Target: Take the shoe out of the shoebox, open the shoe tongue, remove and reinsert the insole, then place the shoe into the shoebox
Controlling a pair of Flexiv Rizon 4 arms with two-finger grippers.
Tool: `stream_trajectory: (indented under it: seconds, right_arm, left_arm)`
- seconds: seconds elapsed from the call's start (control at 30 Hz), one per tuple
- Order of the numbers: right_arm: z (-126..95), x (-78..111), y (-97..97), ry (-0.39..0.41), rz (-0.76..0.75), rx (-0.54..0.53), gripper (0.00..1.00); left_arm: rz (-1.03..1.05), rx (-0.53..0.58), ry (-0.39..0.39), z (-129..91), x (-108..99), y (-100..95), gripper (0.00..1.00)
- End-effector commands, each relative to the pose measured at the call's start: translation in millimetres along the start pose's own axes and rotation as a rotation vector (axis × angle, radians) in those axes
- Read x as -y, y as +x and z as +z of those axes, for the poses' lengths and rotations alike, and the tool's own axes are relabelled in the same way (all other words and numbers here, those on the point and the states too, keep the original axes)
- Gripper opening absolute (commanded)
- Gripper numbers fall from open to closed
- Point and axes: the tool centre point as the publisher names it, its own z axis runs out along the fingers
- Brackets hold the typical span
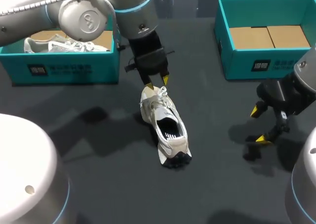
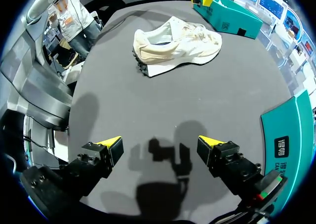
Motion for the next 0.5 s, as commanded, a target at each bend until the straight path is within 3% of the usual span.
stream_trajectory:
  seconds: [0.03,0.5]
  right_arm:
    - [0.1,0.5,1.3,0.0,0.0,0.002,1.0]
    - [0.1,0.5,1.3,0.0,0.0,0.002,1.0]
  left_arm:
    - [0.015,-0.001,0.015,6.8,8.1,2.6,0.36]
    - [0.038,-0.014,0.122,67.9,49.5,12.3,0.32]
